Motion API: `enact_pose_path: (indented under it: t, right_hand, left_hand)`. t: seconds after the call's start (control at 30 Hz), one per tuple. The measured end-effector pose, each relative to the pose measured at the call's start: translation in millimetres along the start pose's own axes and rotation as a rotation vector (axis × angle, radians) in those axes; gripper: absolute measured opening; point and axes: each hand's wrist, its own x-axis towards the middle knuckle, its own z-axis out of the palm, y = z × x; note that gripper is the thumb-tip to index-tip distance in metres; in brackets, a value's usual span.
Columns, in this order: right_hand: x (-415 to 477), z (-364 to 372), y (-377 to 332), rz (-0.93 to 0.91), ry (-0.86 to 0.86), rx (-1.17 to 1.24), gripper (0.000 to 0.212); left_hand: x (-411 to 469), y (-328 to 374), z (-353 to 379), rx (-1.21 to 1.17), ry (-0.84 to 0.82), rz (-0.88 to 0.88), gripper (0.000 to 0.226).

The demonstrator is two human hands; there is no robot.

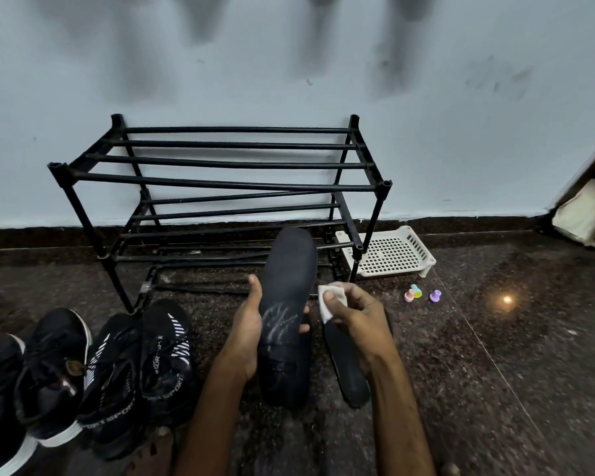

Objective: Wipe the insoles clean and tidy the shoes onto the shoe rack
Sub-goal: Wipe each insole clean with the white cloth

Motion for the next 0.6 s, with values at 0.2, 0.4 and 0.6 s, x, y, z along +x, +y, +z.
enact_pose_path:
  t: [0.2, 0.4, 0.6]
  right_hand:
    - [-4, 15, -3, -0.034, -0.121, -0.064, 0.01]
    - [0, 17, 0, -0.129, -0.075, -0.141, 0.01]
    - [4, 20, 6, -0.157, 0.163, -0.196, 0.007]
  left_hand:
    - [-3, 3, 13, -0.031, 0.074, 0.063, 0.074]
    - [-6, 2, 14, 0.096, 0.03, 0.107, 0.068]
    - [-10, 2, 23, 0.03, -0.096, 0.056, 0.075]
